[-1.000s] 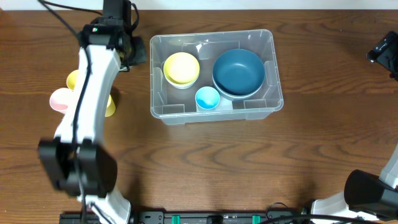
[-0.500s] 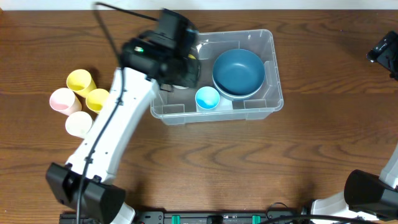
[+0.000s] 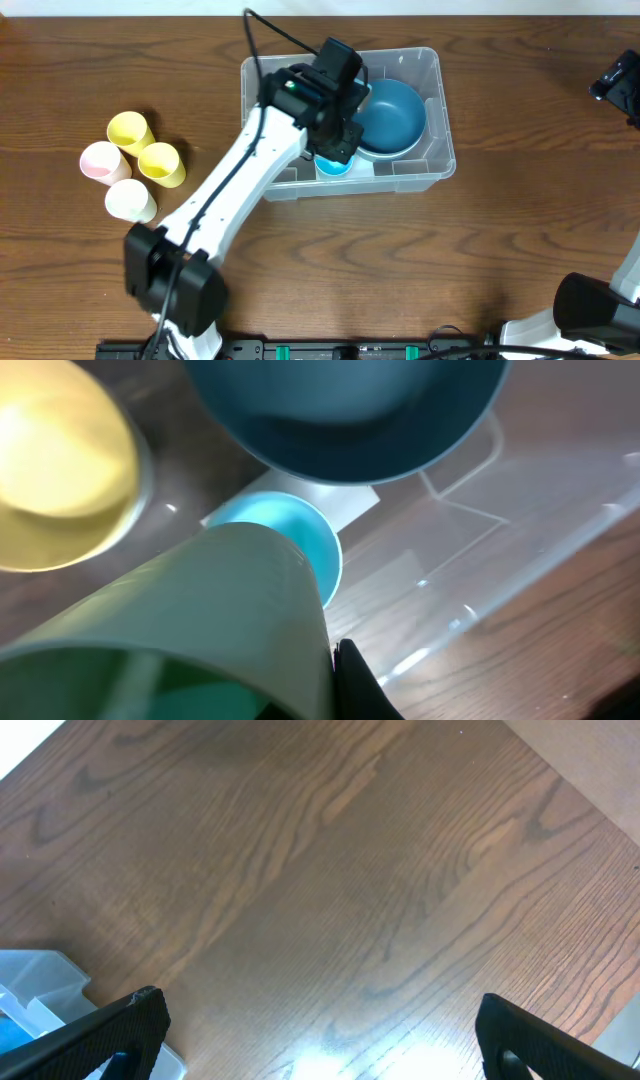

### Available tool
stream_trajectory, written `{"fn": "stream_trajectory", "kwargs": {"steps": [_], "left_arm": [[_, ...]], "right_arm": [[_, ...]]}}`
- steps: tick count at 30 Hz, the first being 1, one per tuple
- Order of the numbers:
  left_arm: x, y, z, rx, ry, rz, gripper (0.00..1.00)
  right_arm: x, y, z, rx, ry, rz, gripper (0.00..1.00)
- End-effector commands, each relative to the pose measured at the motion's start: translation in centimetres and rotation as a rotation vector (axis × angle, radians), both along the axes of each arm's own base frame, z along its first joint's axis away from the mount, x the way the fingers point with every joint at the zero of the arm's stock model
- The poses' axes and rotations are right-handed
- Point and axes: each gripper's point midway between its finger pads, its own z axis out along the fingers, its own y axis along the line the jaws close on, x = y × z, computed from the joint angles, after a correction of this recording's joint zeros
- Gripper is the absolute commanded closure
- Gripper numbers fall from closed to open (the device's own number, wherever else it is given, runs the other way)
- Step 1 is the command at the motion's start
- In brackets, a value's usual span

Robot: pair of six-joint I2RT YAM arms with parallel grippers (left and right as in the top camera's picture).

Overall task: Pack container
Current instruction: 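Carry the mint cup into the bin and release it, then move the left gripper to the yellow cup and grasp it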

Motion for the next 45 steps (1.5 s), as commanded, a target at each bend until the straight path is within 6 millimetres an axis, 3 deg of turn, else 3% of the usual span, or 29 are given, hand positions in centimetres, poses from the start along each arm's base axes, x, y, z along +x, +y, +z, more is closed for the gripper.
{"fn": "stream_trajectory", "kwargs": {"steps": [1, 3, 4, 7, 8, 13, 16, 18, 22, 24, 28, 31, 34, 39, 45], "left_arm": [[-0.5, -0.8, -1.3, 0.024, 0.025, -0.041, 0.94], [-0.6, -1.0, -2.1, 0.034, 0.04, -0.046, 0.94], [-0.5, -1.1, -2.4, 0.038, 0.046, -0.046, 0.88], [-0.4, -1.0, -3.1, 0.051, 0.054, -0.049, 0.49], [-0.2, -0.7, -3.1, 0.06, 0.048, -0.044, 0.43], [1.1, 0.6, -2.4, 0.077, 0.007, -0.001, 0.4], [1.7, 1.9, -0.2, 0.047, -0.021, 0.068, 0.4], [2.2, 3.2, 2.3, 0.014, -0.066, 0.116, 0.4], [2.6, 7.4, 6.9, -0.012, -0.167, 0.242, 0.4], [2.9, 11.3, 9.1, 0.017, -0.226, 0.365, 0.4], [3.0, 17.4, 10.4, 0.059, -0.247, 0.527, 0.4], [2.9, 21.2, 9.1, 0.095, -0.192, 0.627, 0.4], [3.1, 24.6, 5.9, 0.123, -0.104, 0.756, 0.4], [3.5, 27.9, 0.0, 0.177, 0.04, 0.851, 0.4], [4.1, 30.5, -5.1, 0.214, 0.165, 0.926, 0.4]], "right_arm": [[-0.1, -0.1, 0.0, 0.003, -0.002, -0.016, 0.01], [-0.1, -0.1, 0.0, 0.003, -0.002, -0.016, 0.01], [-0.1, -0.1, 0.0, 0.002, -0.002, -0.016, 0.01], [-0.1, -0.1, 0.0, 0.002, -0.002, -0.016, 0.01], [-0.1, -0.1, 0.0, 0.003, -0.002, -0.016, 0.01], [-0.1, -0.1, 0.0, 0.002, -0.002, -0.016, 0.01], [-0.1, -0.1, 0.0, 0.002, -0.002, -0.016, 0.01], [-0.1, -0.1, 0.0, 0.002, -0.002, -0.016, 0.01], [-0.1, -0.1, 0.0, 0.002, -0.002, -0.016, 0.01], [-0.1, -0.1, 0.0, 0.002, -0.002, -0.016, 0.01], [-0.1, -0.1, 0.0, 0.003, -0.002, -0.016, 0.01], [-0.1, -0.1, 0.0, 0.002, -0.002, -0.016, 0.01], [-0.1, -0.1, 0.0, 0.002, -0.002, -0.016, 0.01], [-0.1, -0.1, 0.0, 0.002, -0.002, -0.016, 0.01], [-0.1, -0.1, 0.0, 0.003, -0.002, -0.016, 0.01]]}}
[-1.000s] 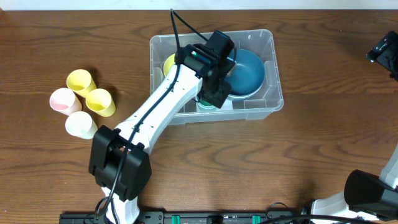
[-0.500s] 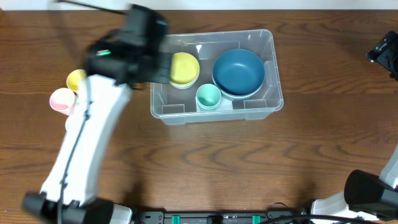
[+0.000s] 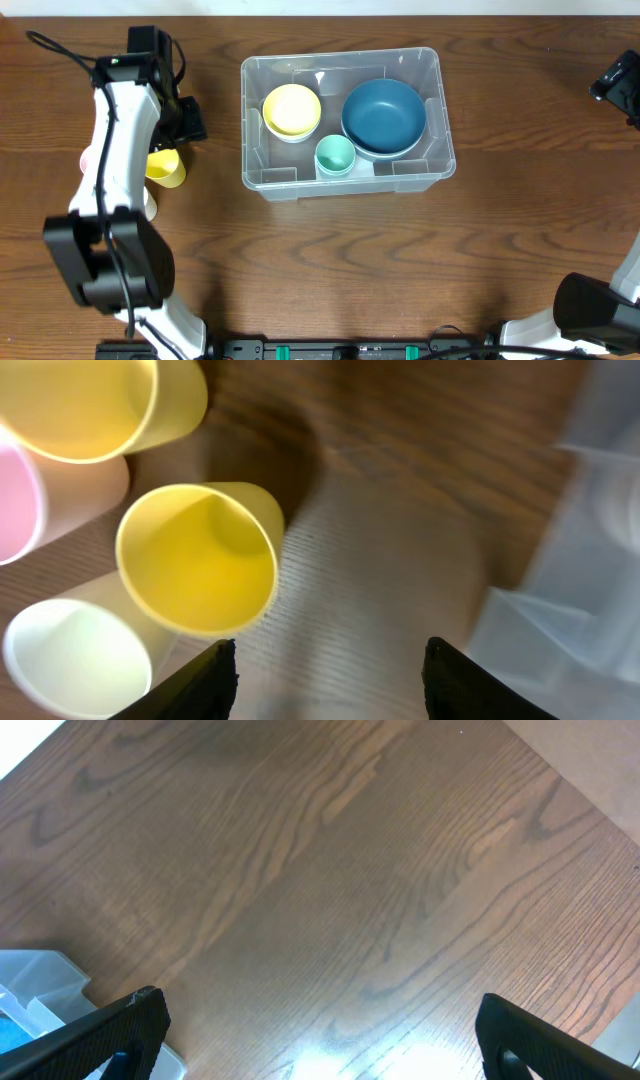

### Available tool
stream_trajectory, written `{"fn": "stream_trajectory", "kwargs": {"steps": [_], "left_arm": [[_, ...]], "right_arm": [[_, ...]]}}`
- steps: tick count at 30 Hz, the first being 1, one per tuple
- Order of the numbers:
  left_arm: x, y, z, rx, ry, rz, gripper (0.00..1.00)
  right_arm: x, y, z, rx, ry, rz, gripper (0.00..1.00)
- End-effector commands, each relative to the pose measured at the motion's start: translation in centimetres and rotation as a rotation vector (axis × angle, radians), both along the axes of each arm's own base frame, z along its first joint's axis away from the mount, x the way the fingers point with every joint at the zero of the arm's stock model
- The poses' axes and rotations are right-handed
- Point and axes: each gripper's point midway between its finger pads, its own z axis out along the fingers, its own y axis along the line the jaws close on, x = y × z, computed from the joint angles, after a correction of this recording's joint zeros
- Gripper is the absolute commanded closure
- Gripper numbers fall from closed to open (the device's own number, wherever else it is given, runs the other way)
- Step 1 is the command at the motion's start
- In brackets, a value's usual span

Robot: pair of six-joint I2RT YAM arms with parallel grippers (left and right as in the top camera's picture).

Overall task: Pack container
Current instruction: 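Move the left gripper to the yellow cup and grasp it, then carry the yellow cup into the bin, stack it, and withdraw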

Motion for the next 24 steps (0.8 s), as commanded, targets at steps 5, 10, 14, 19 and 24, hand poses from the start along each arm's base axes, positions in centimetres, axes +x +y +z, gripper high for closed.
{"fn": "stream_trajectory", "kwargs": {"steps": [5, 10, 14, 19, 24], "left_arm": [[0.2, 2.3, -4.8, -0.012, 0.105, 0.08, 0.4], [-0.1, 2.4, -8.2, -0.021, 0.187, 0.083, 0.44], [-0.4, 2.3, -9.2, -0.024, 0.217, 0.083, 0.94], [-0.1, 1.4, -8.2, -0.078, 0.199, 0.082, 0.94], [0.4, -0.5, -5.0, -0.148, 0.132, 0.061, 0.94]], "right_arm": [[-0.1, -0.1, -0.1, 0.003, -0.001, -0.016, 0.01], [-0.1, -0.1, -0.1, 0.003, -0.001, -0.016, 0.01], [-0.1, -0.1, -0.1, 0.003, -0.001, -0.016, 0.01], [-0.1, -0.1, -0.1, 0.002, -0.001, -0.016, 0.01], [-0.1, -0.1, -0.1, 0.003, -0.001, -0.016, 0.01]]}}
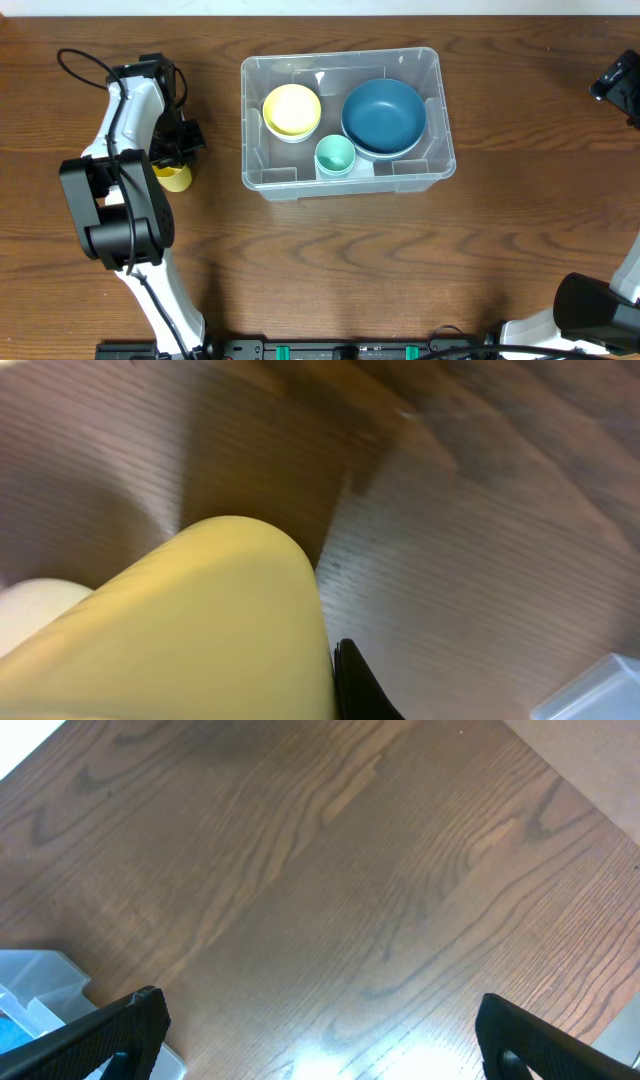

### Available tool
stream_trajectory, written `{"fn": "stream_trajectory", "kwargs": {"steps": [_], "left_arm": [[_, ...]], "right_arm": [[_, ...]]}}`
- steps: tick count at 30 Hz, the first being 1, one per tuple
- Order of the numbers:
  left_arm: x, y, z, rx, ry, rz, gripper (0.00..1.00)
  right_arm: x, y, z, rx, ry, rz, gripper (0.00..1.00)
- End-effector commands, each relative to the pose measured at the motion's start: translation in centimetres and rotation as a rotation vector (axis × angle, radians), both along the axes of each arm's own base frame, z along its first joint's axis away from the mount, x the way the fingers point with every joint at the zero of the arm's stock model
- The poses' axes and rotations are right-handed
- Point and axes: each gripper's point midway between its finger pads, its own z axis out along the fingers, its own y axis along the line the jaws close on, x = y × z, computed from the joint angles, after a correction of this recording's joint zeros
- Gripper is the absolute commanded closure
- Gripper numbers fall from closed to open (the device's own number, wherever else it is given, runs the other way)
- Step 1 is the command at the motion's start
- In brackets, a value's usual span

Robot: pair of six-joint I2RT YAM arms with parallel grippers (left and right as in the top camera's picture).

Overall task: Pack container
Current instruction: 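Carry the yellow cup into the bin, stack it, and withdraw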

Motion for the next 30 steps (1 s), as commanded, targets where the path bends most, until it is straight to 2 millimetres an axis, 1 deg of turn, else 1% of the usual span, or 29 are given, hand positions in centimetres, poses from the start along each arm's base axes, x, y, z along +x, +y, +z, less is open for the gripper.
{"fn": "stream_trajectory", "kwargs": {"steps": [1, 3, 6, 8, 10, 11, 12, 14, 16, 19, 20, 23, 26, 27, 28, 30], "left_arm": [[1.6, -1.9, 4.7, -0.067, -0.139, -0.003, 0.94], [1.8, -3.2, 7.2, -0.095, -0.207, -0.022, 0.94], [1.9, -5.2, 11.4, -0.113, -0.327, -0.071, 0.94], [1.6, -6.9, 14.5, -0.113, -0.416, -0.12, 0.94], [1.1, -9.1, 17.5, -0.12, -0.509, -0.182, 0.94], [0.8, -10.6, 19.3, -0.128, -0.565, -0.229, 0.94], [0.4, -11.9, 20.5, -0.137, -0.607, -0.269, 0.94], [-0.3, -14.7, 22.6, -0.157, -0.679, -0.361, 0.94], [-1.3, -18.2, 24.1, -0.188, -0.739, -0.479, 0.94], [-2.5, -22.5, 24.5, -0.218, -0.762, -0.616, 0.94], [-2.9, -23.8, 24.2, -0.223, -0.759, -0.657, 0.94], [-3.5, -26.5, 22.7, -0.229, -0.723, -0.737, 0.94], [-3.8, -28.5, 20.3, -0.232, -0.655, -0.787, 0.94], [-3.8, -28.9, 19.5, -0.232, -0.633, -0.796, 0.94], [-3.7, -29.4, 18.3, -0.23, -0.601, -0.806, 0.94], [-3.6, -29.8, 16.9, -0.226, -0.567, -0.814, 0.94]], "right_arm": [[-0.1, -0.1, 0.0, 0.002, -0.002, -0.016, 0.01], [-0.1, -0.1, 0.0, 0.002, -0.002, -0.016, 0.01], [-0.1, -0.1, 0.0, 0.003, -0.002, -0.016, 0.01], [-0.1, -0.1, 0.0, 0.003, -0.002, -0.016, 0.01], [-0.1, -0.1, 0.0, 0.003, -0.002, -0.016, 0.01], [-0.1, -0.1, 0.0, 0.002, -0.002, -0.016, 0.01], [-0.1, -0.1, 0.0, 0.003, -0.002, -0.016, 0.01], [-0.1, -0.1, 0.0, 0.003, -0.002, -0.016, 0.01], [-0.1, -0.1, 0.0, 0.002, -0.002, -0.016, 0.01], [-0.1, -0.1, 0.0, 0.003, -0.002, -0.016, 0.01], [-0.1, -0.1, 0.0, 0.003, -0.002, -0.016, 0.01], [-0.1, -0.1, 0.0, 0.003, -0.002, -0.016, 0.01], [-0.1, -0.1, 0.0, 0.003, -0.002, -0.016, 0.01], [-0.1, -0.1, 0.0, 0.002, -0.002, -0.016, 0.01], [-0.1, -0.1, 0.0, 0.003, -0.002, -0.016, 0.01], [-0.1, -0.1, 0.0, 0.002, -0.002, -0.016, 0.01]]}}
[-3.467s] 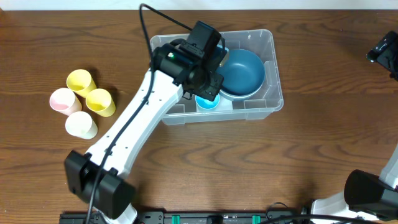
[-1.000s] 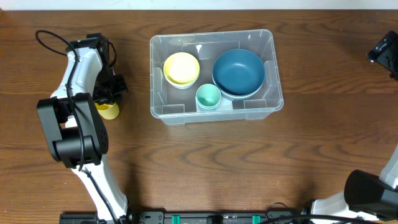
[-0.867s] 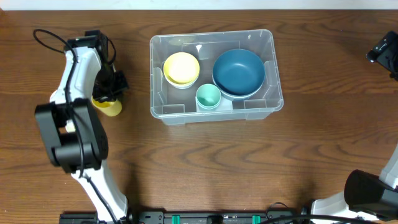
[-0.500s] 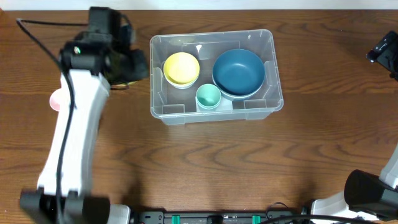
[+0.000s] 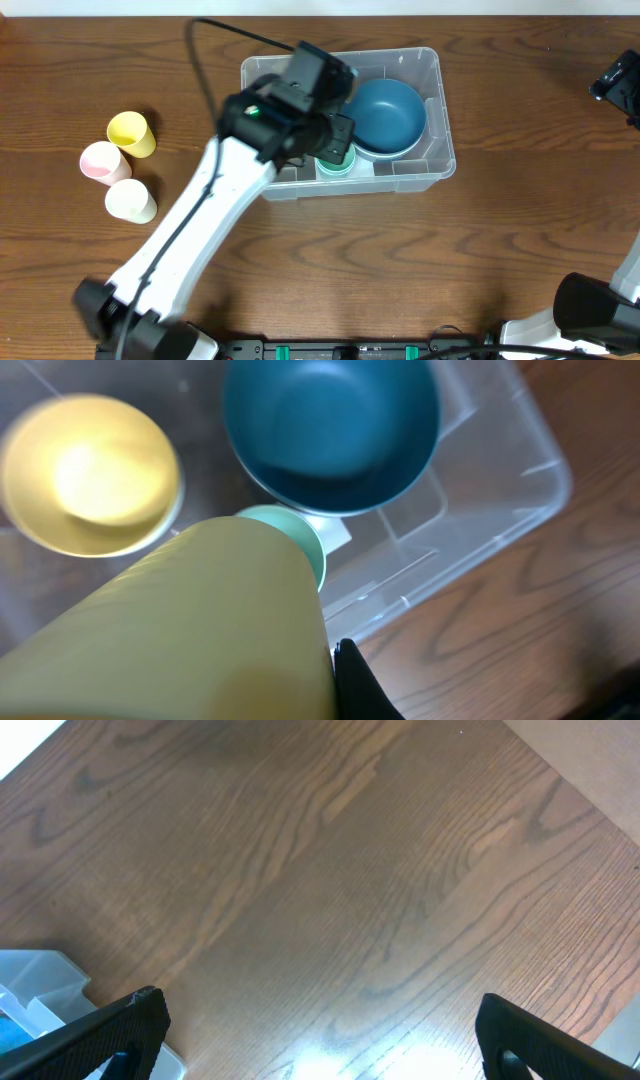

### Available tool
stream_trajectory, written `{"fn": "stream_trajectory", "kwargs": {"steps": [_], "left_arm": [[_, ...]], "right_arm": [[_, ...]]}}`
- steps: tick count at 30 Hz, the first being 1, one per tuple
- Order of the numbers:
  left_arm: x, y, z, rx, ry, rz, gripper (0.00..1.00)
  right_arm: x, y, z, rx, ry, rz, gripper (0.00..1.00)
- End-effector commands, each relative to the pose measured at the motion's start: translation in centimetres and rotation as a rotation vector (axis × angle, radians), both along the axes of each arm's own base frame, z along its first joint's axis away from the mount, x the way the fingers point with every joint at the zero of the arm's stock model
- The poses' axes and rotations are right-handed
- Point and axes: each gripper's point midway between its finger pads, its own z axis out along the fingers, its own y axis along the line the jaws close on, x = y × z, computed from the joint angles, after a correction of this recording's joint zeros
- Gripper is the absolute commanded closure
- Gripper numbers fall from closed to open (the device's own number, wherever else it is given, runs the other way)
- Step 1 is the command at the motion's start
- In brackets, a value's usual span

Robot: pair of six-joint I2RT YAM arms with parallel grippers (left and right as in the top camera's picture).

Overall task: Pack container
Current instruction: 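Carry the yellow cup into the bin, stack it, and withdraw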

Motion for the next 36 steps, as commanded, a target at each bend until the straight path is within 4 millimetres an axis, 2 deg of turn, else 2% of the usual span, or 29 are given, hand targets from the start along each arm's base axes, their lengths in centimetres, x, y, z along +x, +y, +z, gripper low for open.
{"fn": "stream_trajectory", "kwargs": {"steps": [1, 6, 11, 12, 14, 15, 16, 21, 24, 27, 30, 31, 33, 36], "left_arm": [[0.5, -0.6, -2.8, 0.058, 0.044, -0.024, 0.94], [0.8, -1.1, -5.5, 0.09, 0.106, -0.029, 0.94], [0.8, -1.2, -6.4, 0.101, 0.124, -0.032, 0.94], [0.8, -1.2, -6.5, 0.102, 0.125, -0.032, 0.91], [0.9, -1.2, -6.4, 0.101, 0.123, -0.032, 0.58], [0.9, -1.3, -6.4, 0.1, 0.122, -0.032, 0.47], [1.0, -1.3, -6.4, 0.099, 0.119, -0.032, 0.4], [1.5, -1.2, -6.0, 0.085, 0.099, -0.022, 0.38], [2.0, -0.3, -4.9, 0.065, 0.082, 0.015, 0.38], [2.7, 2.0, -2.4, 0.018, 0.052, 0.112, 0.38], [3.5, 5.7, 0.7, -0.034, 0.009, 0.236, 0.38], [3.7, 8.1, 2.2, -0.058, -0.013, 0.31, 0.38], [3.9, 11.5, 3.7, -0.076, -0.035, 0.402, 0.38], [3.7, 16.3, 4.6, -0.069, -0.041, 0.527, 0.38]], "right_arm": [[-0.1, -0.1, 0.0, 0.002, -0.002, -0.016, 0.01], [-0.1, -0.1, 0.0, 0.002, -0.002, -0.016, 0.01], [-0.1, -0.1, 0.0, 0.002, -0.002, -0.016, 0.01], [-0.1, -0.1, 0.0, 0.002, -0.002, -0.016, 0.01], [-0.1, -0.1, 0.0, 0.002, -0.002, -0.016, 0.01], [-0.1, -0.1, 0.0, 0.003, -0.002, -0.016, 0.01], [-0.1, -0.1, 0.0, 0.002, -0.002, -0.016, 0.01], [-0.1, -0.1, 0.0, 0.003, -0.002, -0.016, 0.01], [-0.1, -0.1, 0.0, 0.002, -0.002, -0.016, 0.01], [-0.1, -0.1, 0.0, 0.002, -0.002, -0.016, 0.01], [-0.1, -0.1, 0.0, 0.002, -0.002, -0.016, 0.01], [-0.1, -0.1, 0.0, 0.002, -0.002, -0.016, 0.01], [-0.1, -0.1, 0.0, 0.002, -0.002, -0.016, 0.01], [-0.1, -0.1, 0.0, 0.002, -0.002, -0.016, 0.01]]}}
